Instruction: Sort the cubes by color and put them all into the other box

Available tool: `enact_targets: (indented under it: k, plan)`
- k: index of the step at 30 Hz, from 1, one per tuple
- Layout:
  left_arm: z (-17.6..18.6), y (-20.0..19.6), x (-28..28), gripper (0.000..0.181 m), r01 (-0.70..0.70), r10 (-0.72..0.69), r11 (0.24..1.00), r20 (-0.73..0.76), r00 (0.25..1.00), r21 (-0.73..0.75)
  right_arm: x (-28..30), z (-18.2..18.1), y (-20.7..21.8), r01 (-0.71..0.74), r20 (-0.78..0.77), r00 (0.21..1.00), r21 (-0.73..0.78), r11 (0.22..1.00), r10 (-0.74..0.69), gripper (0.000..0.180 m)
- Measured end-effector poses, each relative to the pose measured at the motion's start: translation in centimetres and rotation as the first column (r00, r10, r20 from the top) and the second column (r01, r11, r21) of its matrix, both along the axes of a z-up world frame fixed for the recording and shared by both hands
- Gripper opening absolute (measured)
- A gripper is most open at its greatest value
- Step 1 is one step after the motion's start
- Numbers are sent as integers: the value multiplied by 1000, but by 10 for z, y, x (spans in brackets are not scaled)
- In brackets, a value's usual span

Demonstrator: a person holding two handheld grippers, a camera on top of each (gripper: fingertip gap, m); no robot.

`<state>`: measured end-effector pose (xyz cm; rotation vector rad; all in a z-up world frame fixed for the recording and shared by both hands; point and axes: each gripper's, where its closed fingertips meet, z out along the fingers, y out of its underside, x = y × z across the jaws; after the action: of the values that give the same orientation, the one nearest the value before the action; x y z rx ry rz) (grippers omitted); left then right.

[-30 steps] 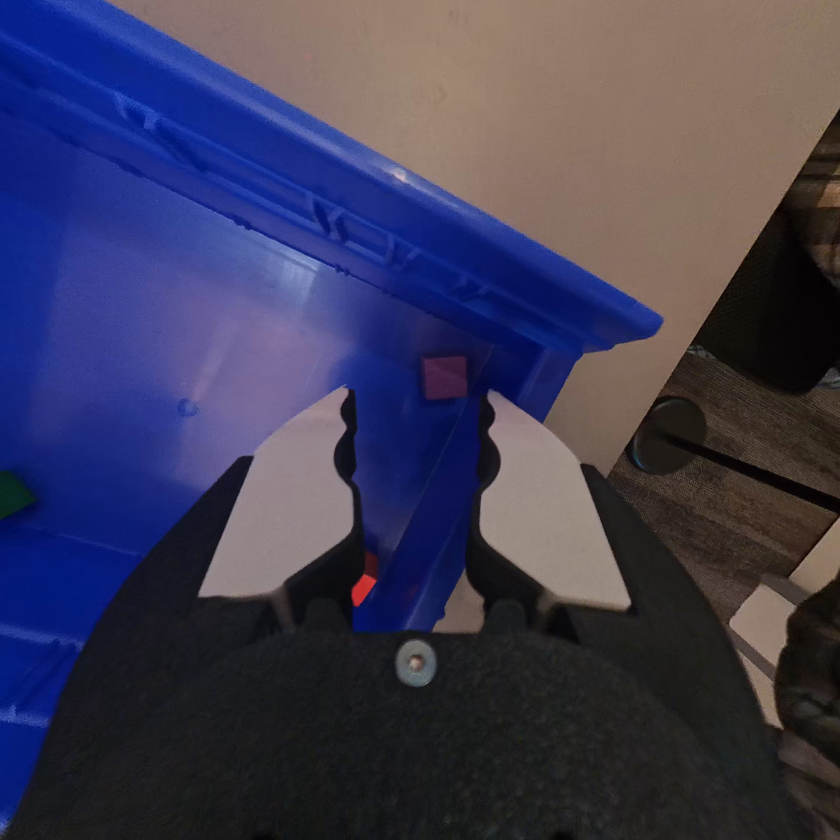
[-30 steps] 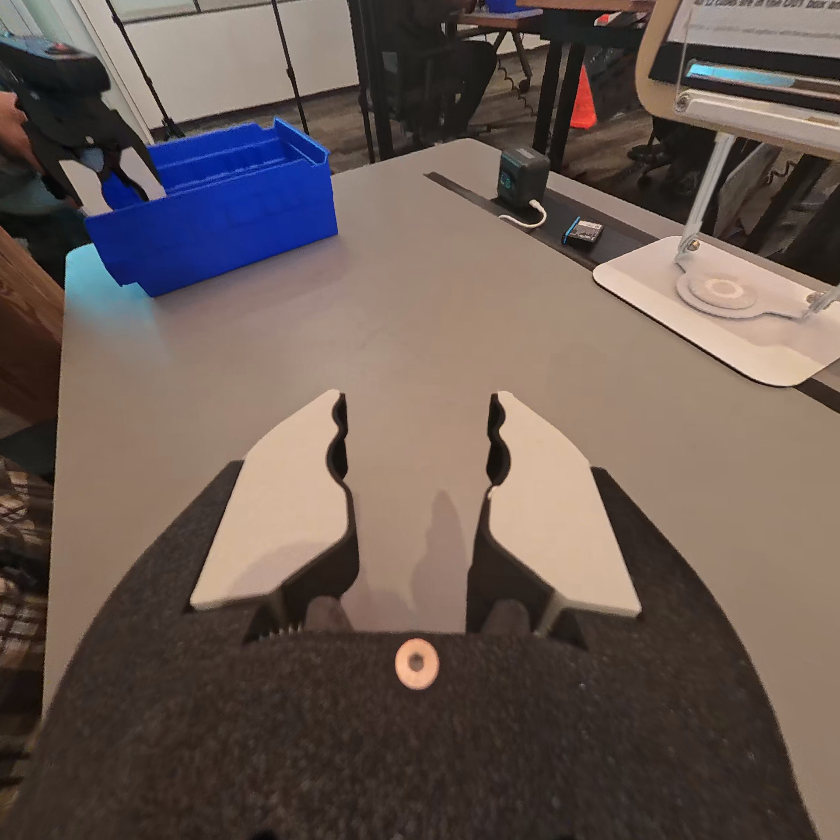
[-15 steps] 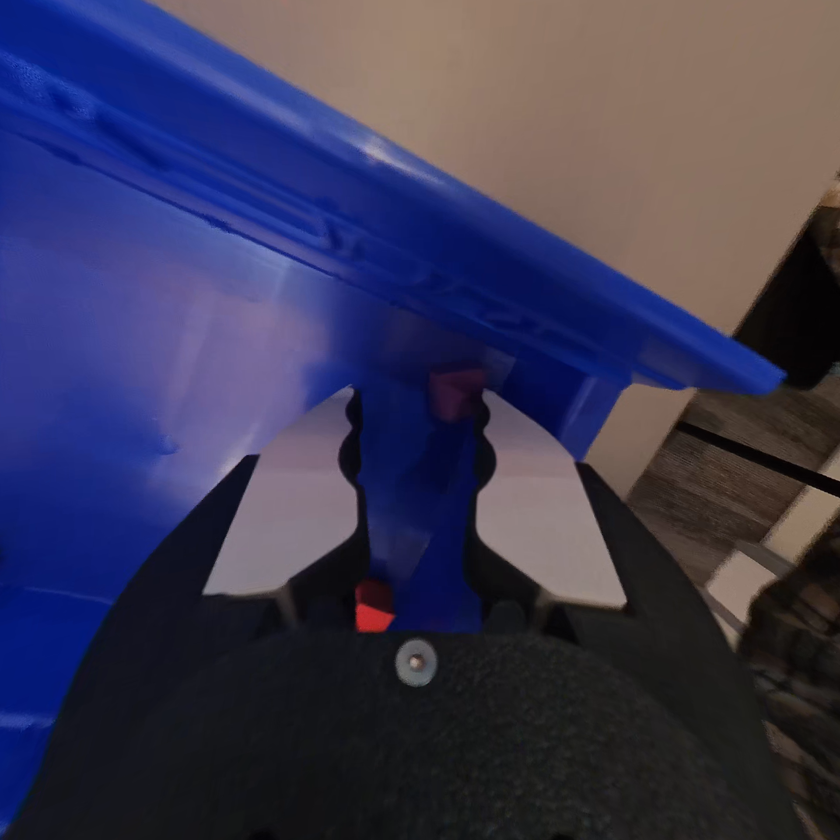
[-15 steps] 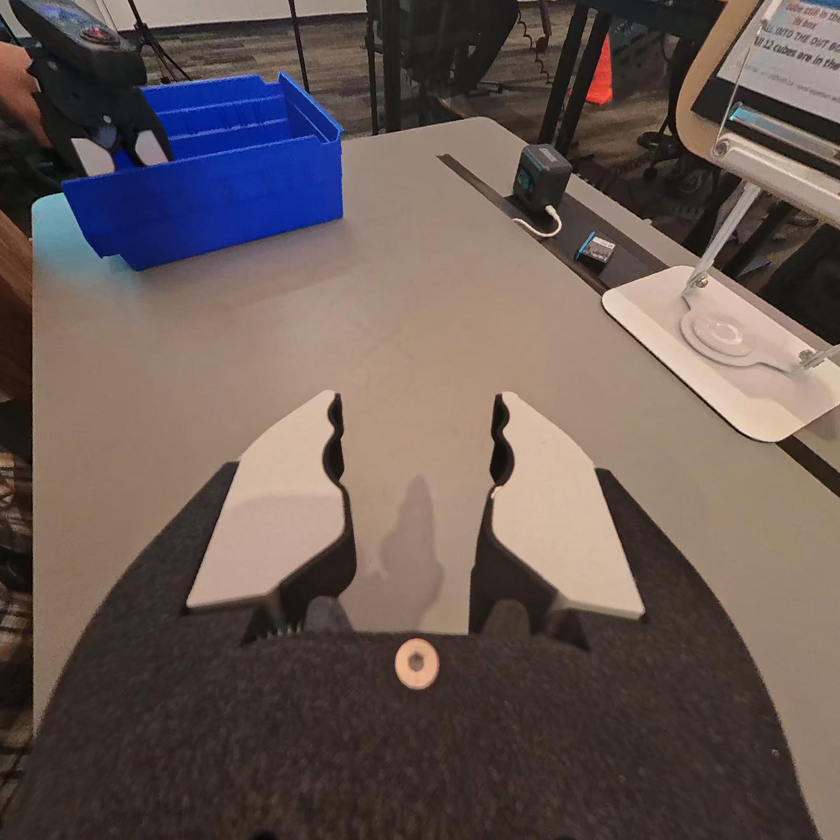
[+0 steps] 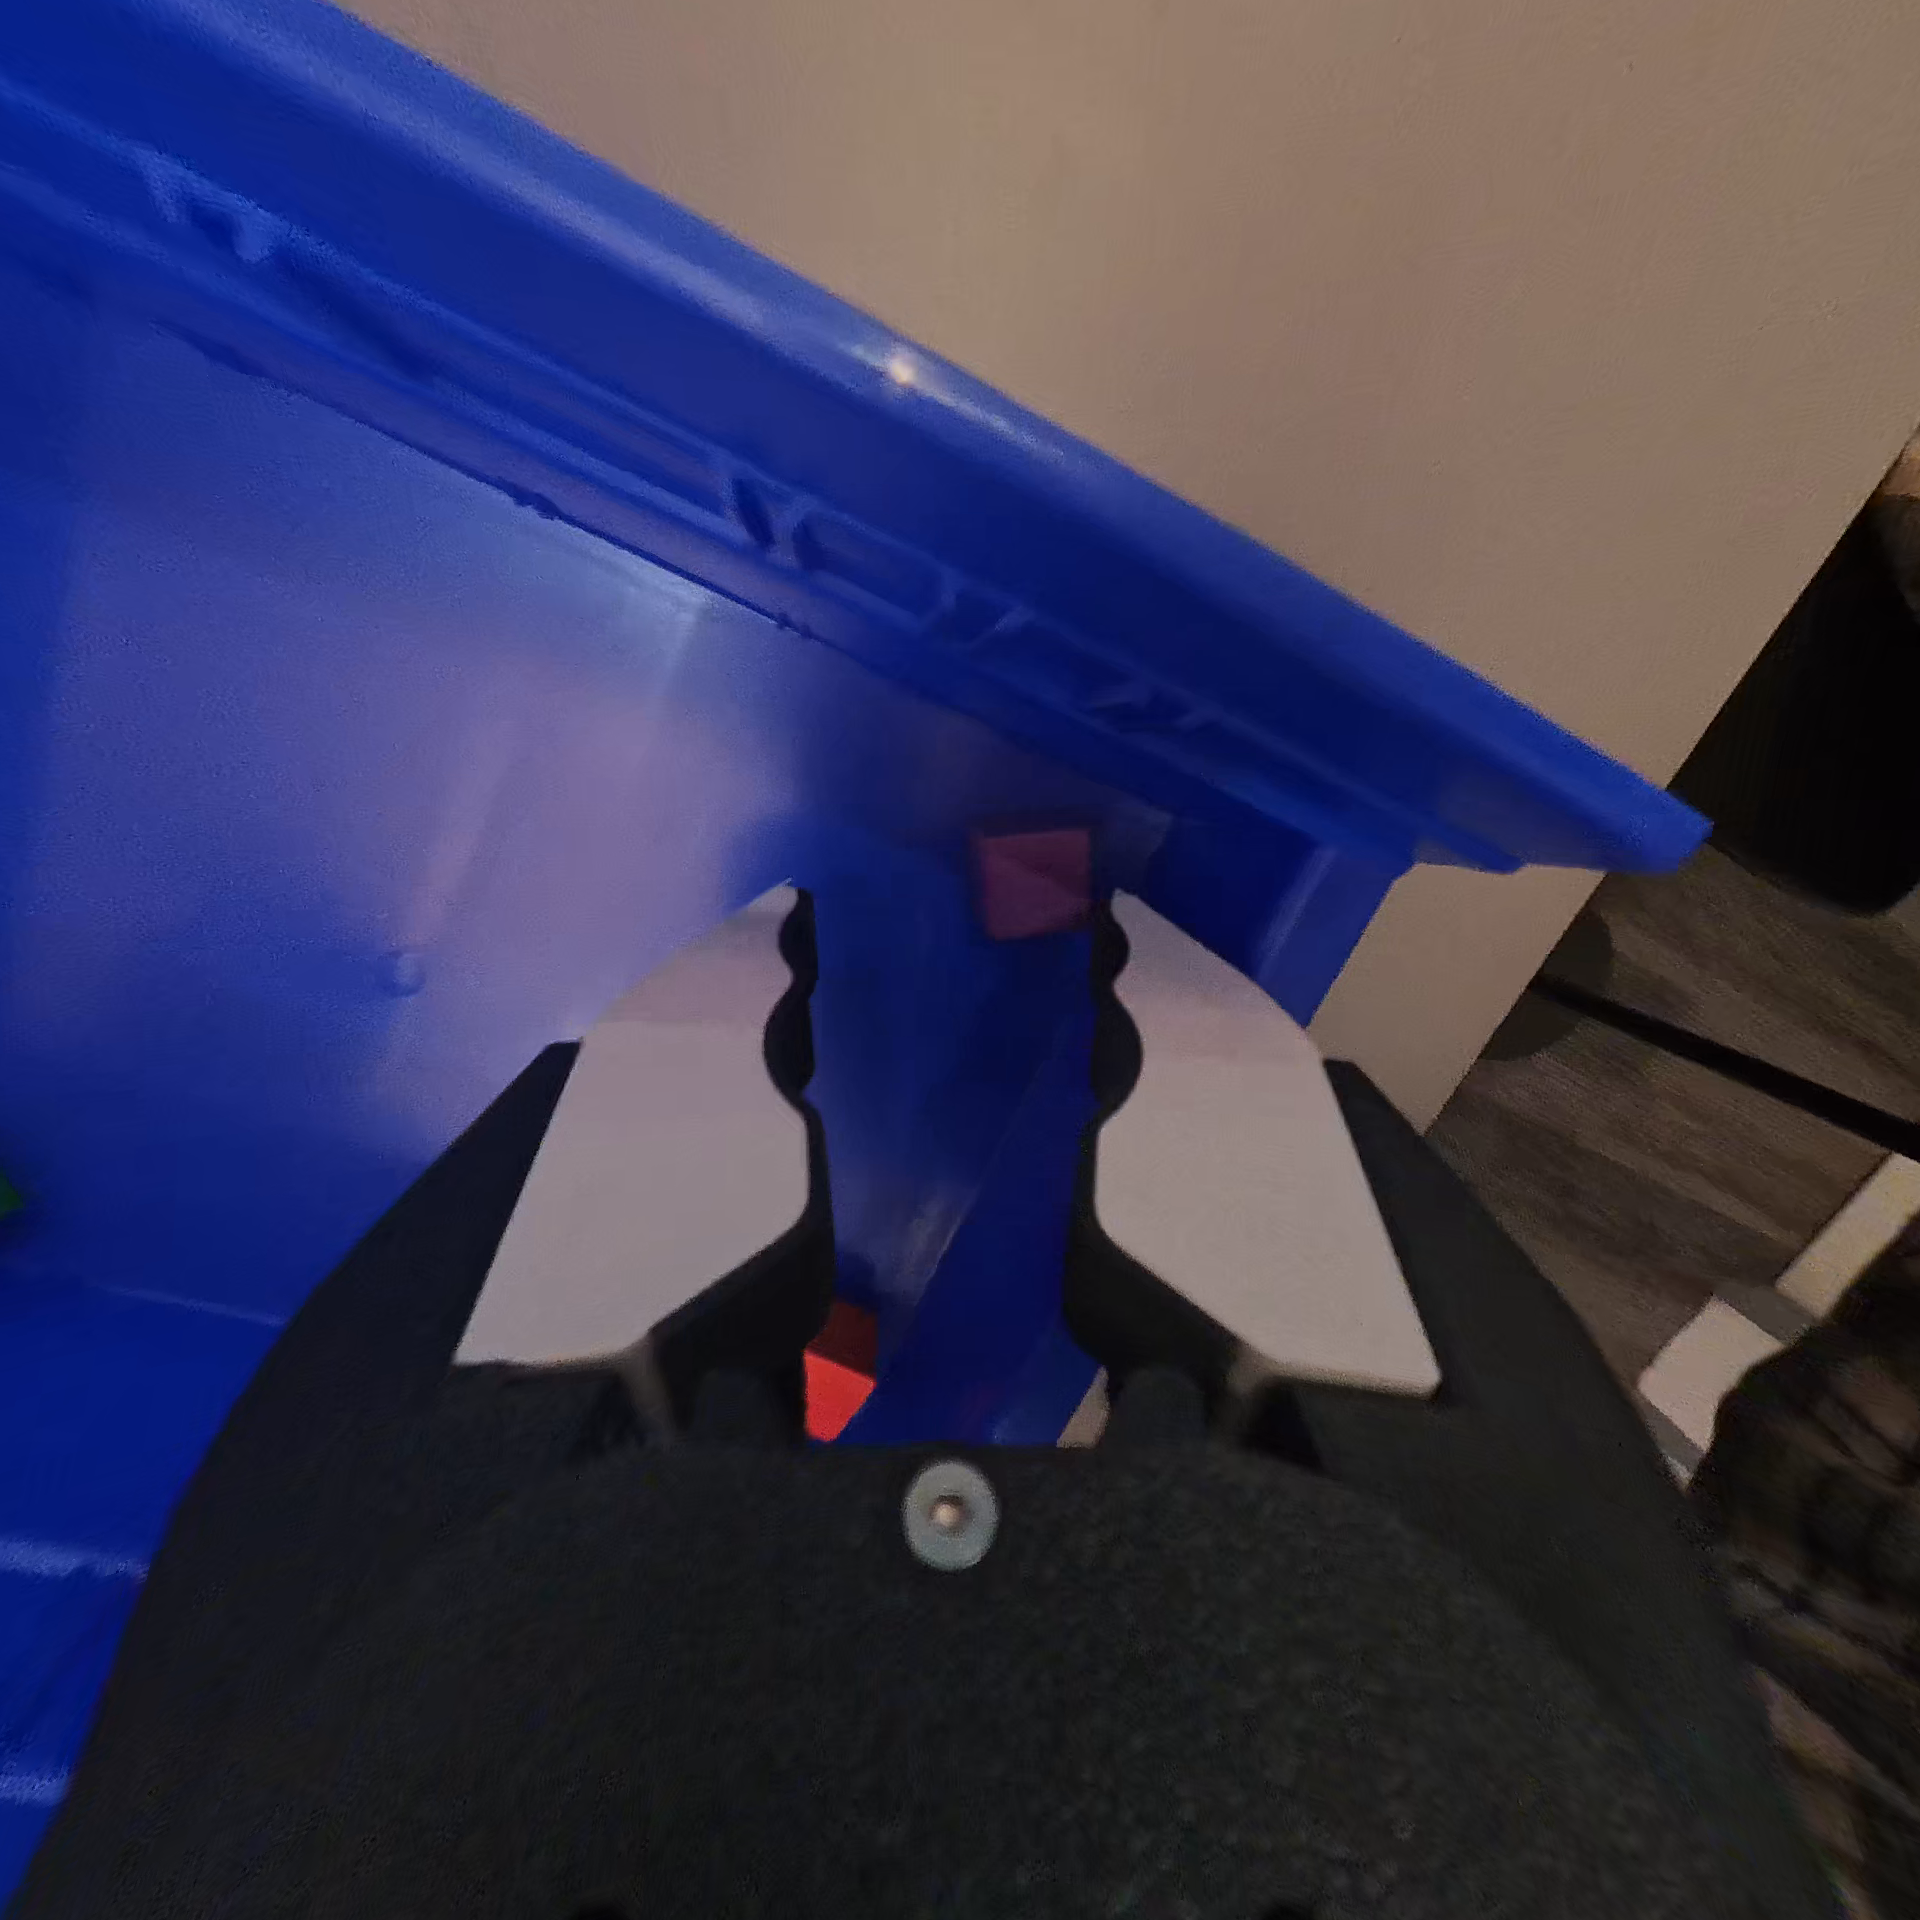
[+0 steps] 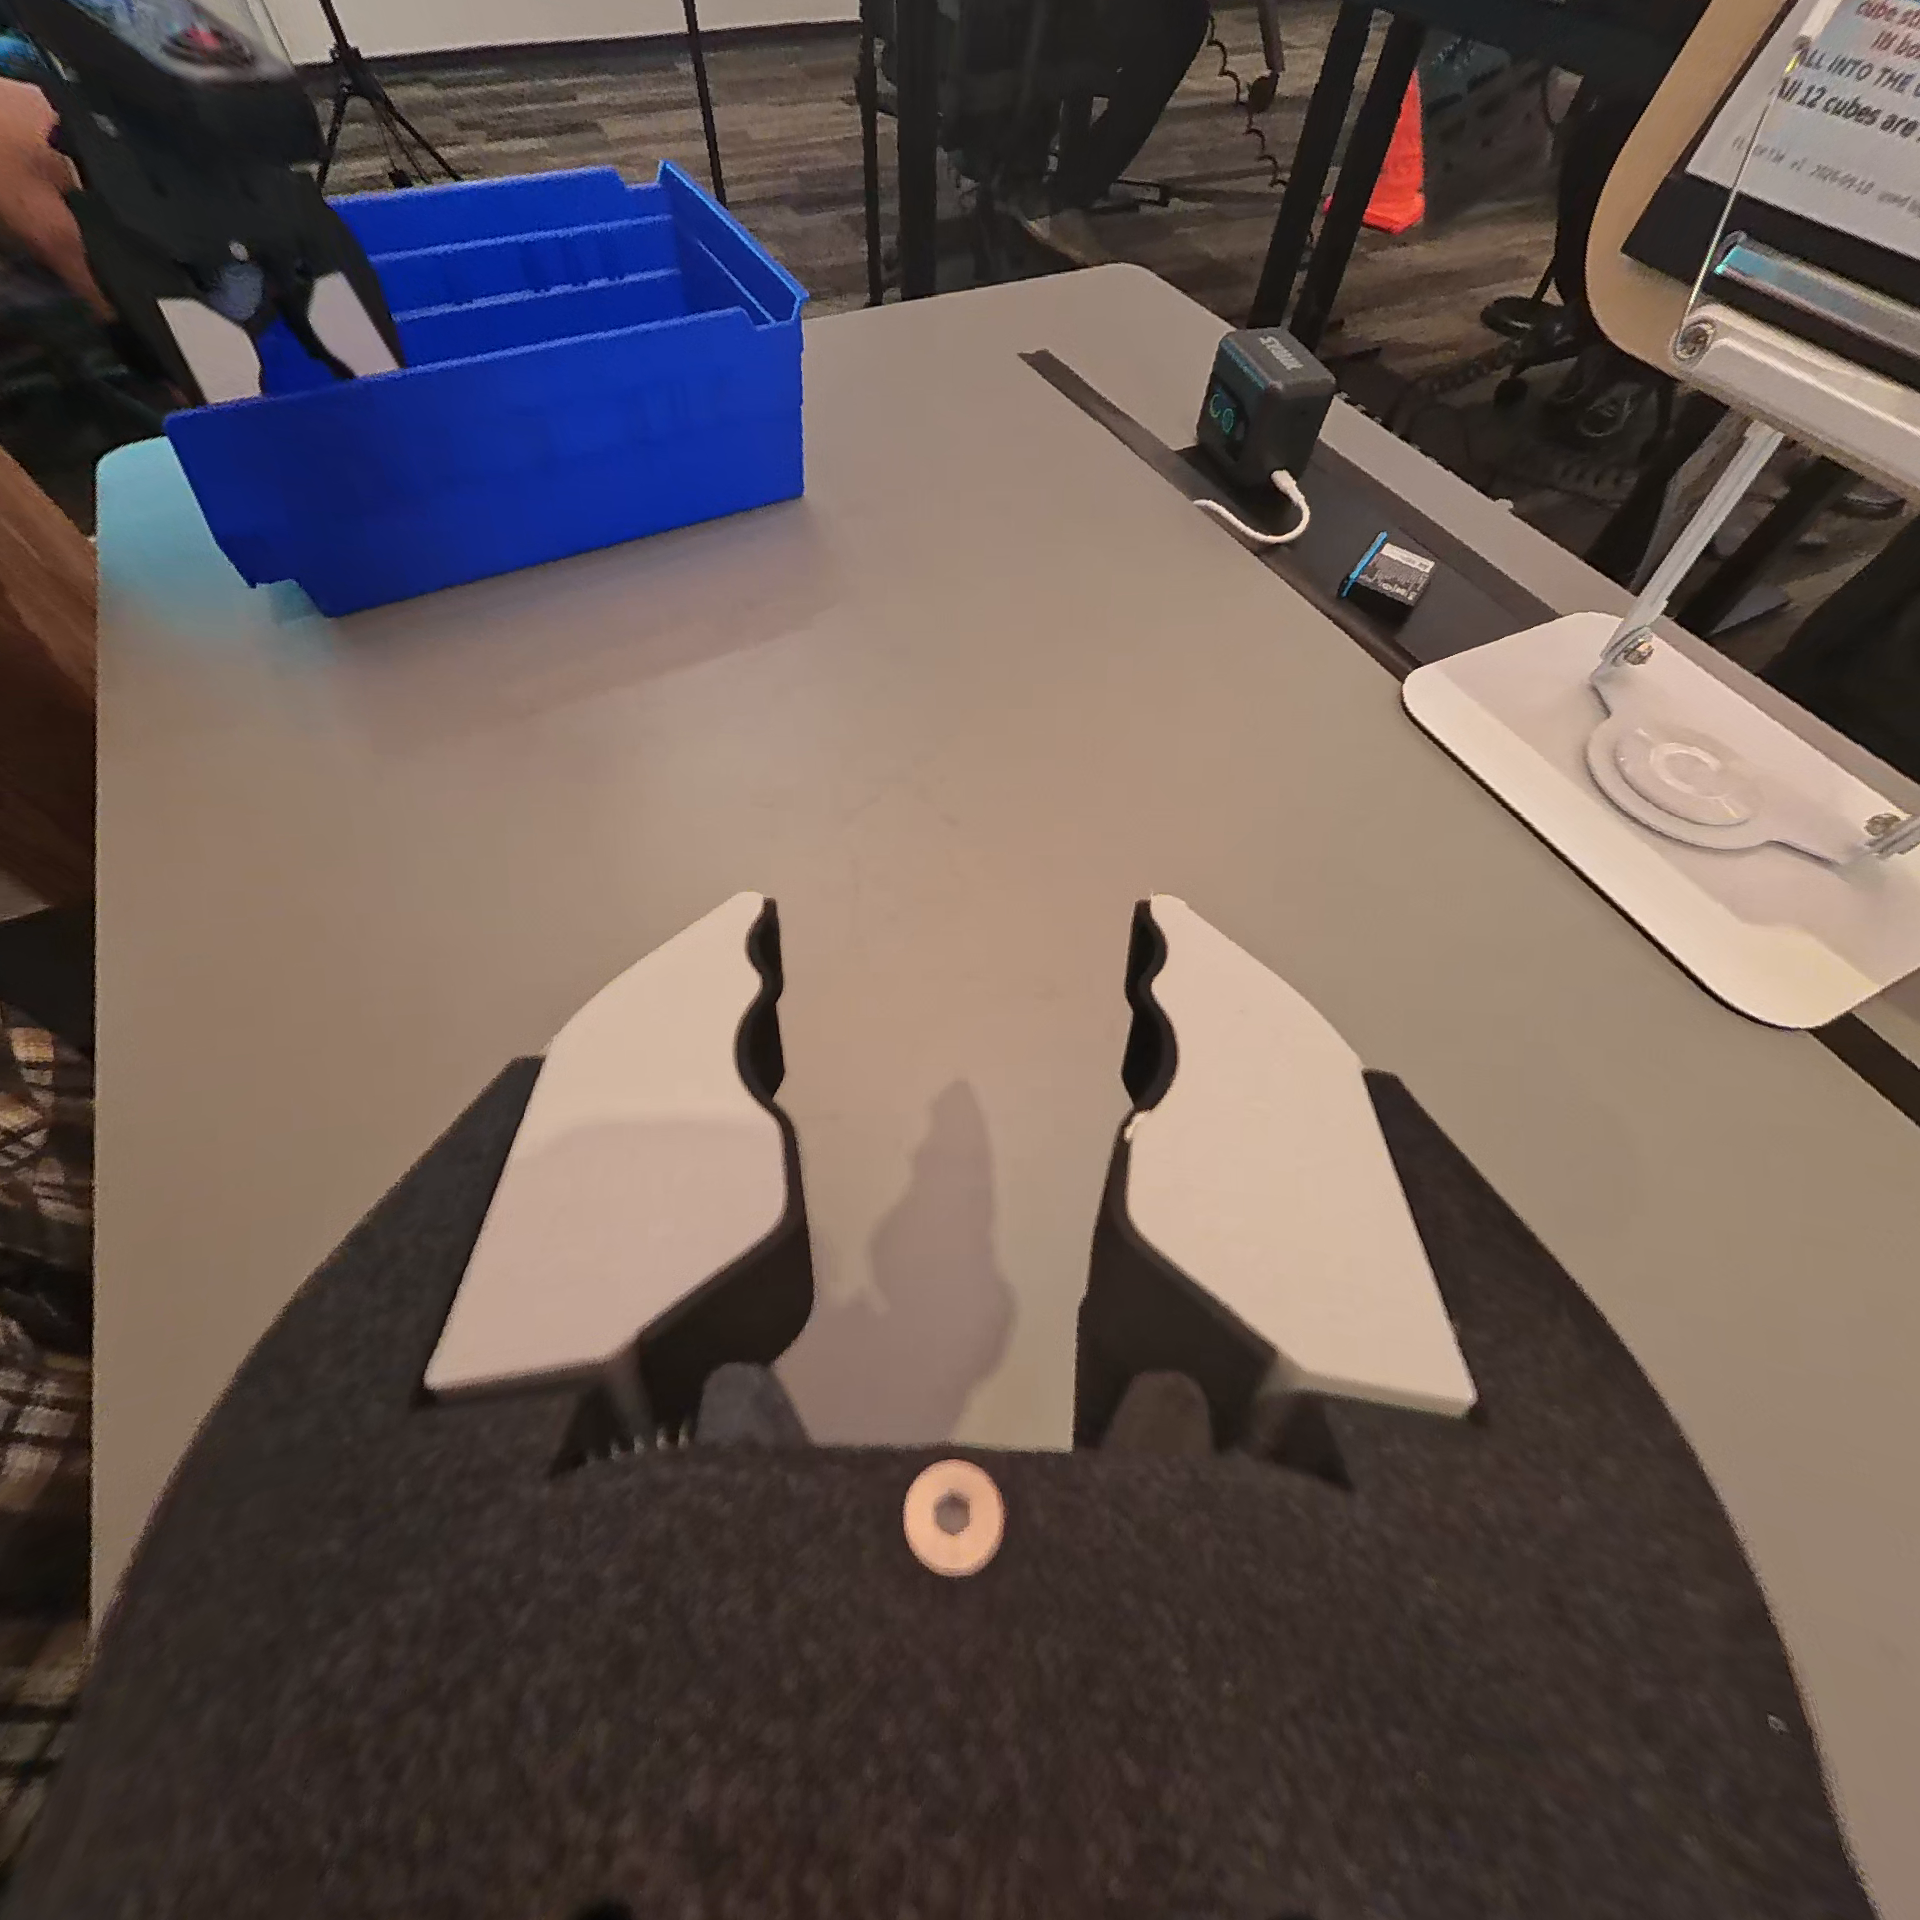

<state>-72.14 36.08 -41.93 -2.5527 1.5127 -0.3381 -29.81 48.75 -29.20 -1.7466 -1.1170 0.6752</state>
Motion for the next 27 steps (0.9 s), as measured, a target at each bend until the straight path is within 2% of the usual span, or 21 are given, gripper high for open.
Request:
enact_targets:
  k: [12, 18, 27]
  plan:
    - [-14, -6, 3, 49, -47, 41, 988, -49, 998, -144, 8, 7, -4, 10, -18, 1000, 25, 1000, -10, 64]
    - [-16, -3, 3, 49, -55, 47, 987, -57, 997, -152, 13, 6, -5, 15, -21, 1000, 21, 1000, -15, 64]
    - [-20, 15, -16, 44, -98, 90, 993, -109, 990, -67, 14, 9, -5, 20, -26, 999, 31, 999, -19, 64]
